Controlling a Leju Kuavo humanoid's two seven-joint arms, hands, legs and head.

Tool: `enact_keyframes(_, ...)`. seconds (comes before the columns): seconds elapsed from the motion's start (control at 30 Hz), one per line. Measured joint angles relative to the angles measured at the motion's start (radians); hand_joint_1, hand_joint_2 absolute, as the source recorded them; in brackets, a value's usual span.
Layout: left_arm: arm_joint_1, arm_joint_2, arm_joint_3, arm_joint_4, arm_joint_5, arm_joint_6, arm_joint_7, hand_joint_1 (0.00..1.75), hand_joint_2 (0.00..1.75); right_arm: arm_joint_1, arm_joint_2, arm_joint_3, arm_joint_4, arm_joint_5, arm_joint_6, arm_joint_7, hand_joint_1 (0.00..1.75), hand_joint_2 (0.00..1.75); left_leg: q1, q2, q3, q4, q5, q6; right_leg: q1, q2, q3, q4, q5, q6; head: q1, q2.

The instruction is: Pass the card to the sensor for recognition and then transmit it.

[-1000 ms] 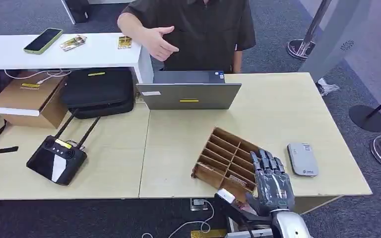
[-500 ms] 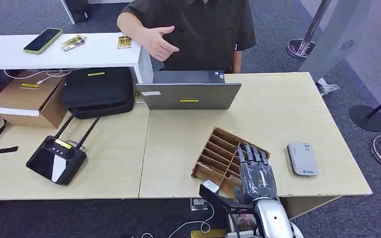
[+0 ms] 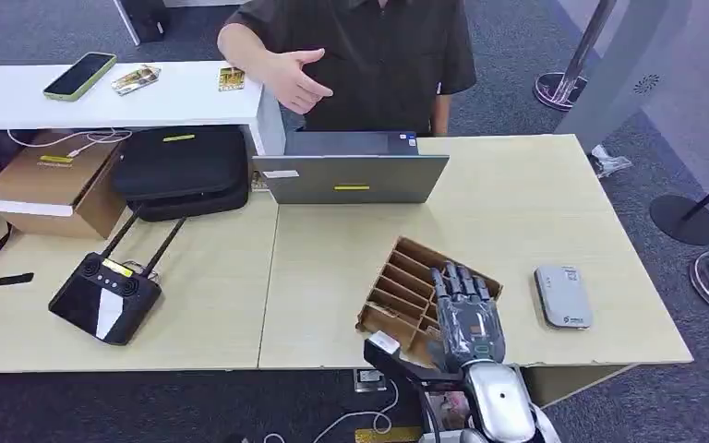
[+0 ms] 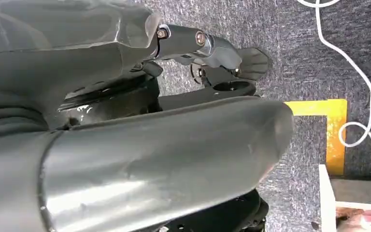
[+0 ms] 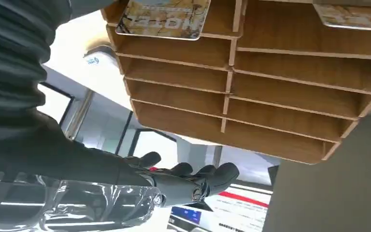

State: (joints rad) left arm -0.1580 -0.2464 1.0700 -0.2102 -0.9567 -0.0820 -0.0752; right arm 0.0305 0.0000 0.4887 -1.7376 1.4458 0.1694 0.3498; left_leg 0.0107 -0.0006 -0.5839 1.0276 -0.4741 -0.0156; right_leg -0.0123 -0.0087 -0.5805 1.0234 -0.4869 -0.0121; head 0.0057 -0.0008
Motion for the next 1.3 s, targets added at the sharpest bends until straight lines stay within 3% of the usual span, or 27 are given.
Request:
enact_keyframes(0.1, 0.001, 0.002, 0.004, 0.0, 0.019, 0.001, 0.0, 0.0, 0.0, 0.01, -0.002, -0.006, -0.016, 0.002, 0.079, 0.051, 0.0, 1.75, 0.0, 0.0, 0.0, 0.0, 0.0, 0.0, 0.0, 0.0, 0.0, 0.0, 0.0, 0.0, 0.0, 0.0)
enact_keyframes(0.2, 0.007, 0.005, 0.017, 0.0, 0.039, 0.002, 0.0, 0.0, 0.0, 0.032, -0.004, -0.029, -0.076, 0.019, 0.079, 0.142, 0.0, 1.75, 0.0, 0.0, 0.0, 0.0, 0.0, 0.0, 0.0, 0.0, 0.0, 0.0, 0.0, 0.0, 0.0, 0.0)
enact_keyframes(0.23, 0.009, 0.006, 0.023, 0.0, 0.043, 0.002, 0.0, 0.0, 0.0, 0.034, -0.006, -0.036, -0.092, 0.032, 0.07, 0.164, 0.0, 0.0, 0.0, 0.001, 0.0, 0.0, 0.0, 0.0, 0.0, 0.001, 0.0, 0.0, 0.0, 0.0, 0.0, 0.0)
enact_keyframes(0.37, 0.012, 0.005, 0.027, 0.0, 0.049, 0.002, -0.001, 0.0, 0.0, 0.034, -0.008, -0.056, -0.13, 0.053, 0.043, 0.216, 0.0, 0.0, 0.0, 0.001, 0.0, 0.0, 0.0, 0.0, 0.0, 0.001, 0.0, 0.0, 0.0, 0.0, 0.0, 0.0)
enact_keyframes(0.6, 0.011, 0.003, 0.027, 0.0, 0.034, 0.002, -0.001, 0.0, 0.0, 0.042, -0.009, -0.068, -0.144, 0.051, 0.042, 0.226, 0.0, 0.0, 0.0, 0.001, 0.0, 0.0, 0.0, 0.0, 0.0, 0.001, 0.0, 0.0, 0.0, 0.0, 0.0, 0.0)
enact_keyframes(0.7, 0.006, -0.001, 0.026, 0.0, 0.034, 0.018, -0.018, 0.0, 0.0, 0.044, -0.009, -0.066, -0.144, 0.025, 0.077, 0.224, 0.0, 0.0, 0.0, 0.001, 0.0, 0.0, 0.0, 0.0, 0.0, 0.001, -0.001, 0.0, 0.0, 0.0, 0.0, 0.0)
enact_keyframes(1.03, -0.043, -0.039, 0.016, -0.017, 0.07, 0.041, 0.01, 0.0, 0.0, 0.018, -0.007, -0.013, -0.109, -0.055, 0.162, 0.228, 0.0, 0.0, 0.0, 0.0, 0.0, 0.0, 0.0, 0.0, 0.0, 0.001, 0.0, 0.0, 0.0, 0.0, 0.0, 0.0)
enact_keyframes(1.3, -0.043, -0.04, -0.003, -0.018, 0.076, 0.038, 0.004, 0.0, 0.0, 0.019, -0.008, 0.007, -0.113, -0.07, 0.172, 0.238, 0.0, 0.0, 0.0, 0.001, 0.0, 0.0, 0.0, 0.0, 0.0, 0.001, 0.0, 0.0, 0.0, 0.0, 0.0, 0.0)
